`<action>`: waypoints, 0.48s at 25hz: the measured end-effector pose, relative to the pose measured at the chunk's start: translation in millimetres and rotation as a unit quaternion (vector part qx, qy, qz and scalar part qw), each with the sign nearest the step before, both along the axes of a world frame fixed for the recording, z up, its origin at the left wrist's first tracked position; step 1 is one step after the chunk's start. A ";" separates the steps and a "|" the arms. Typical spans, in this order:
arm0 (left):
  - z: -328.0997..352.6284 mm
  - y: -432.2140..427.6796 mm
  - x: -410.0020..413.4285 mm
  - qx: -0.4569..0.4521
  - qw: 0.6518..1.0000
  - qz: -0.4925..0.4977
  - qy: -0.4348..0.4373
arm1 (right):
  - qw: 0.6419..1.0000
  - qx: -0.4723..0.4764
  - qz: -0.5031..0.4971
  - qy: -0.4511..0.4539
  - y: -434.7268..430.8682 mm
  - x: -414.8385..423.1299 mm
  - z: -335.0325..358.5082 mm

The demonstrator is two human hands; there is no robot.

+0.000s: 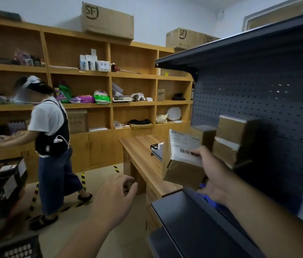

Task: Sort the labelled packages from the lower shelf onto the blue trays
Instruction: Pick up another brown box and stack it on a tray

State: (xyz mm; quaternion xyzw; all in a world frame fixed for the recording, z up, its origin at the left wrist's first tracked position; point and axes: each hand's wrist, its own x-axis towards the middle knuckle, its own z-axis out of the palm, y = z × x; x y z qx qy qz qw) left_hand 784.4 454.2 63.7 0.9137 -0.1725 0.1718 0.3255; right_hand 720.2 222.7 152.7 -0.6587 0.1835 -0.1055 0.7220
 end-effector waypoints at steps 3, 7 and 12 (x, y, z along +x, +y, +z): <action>12.0 -0.6 96.4 -0.008 1.000 -0.010 0.001 | 0.999 -0.036 -0.018 -0.003 -0.1 92.6 34.2; 23.4 -9.3 244.8 -0.028 0.997 -0.065 -0.042 | 0.983 -0.150 -0.107 -0.014 -13.5 207.8 77.0; 25.9 -67.0 403.9 -0.056 0.976 -0.203 -0.050 | 0.908 -0.258 -0.328 -0.019 -58.2 291.4 107.8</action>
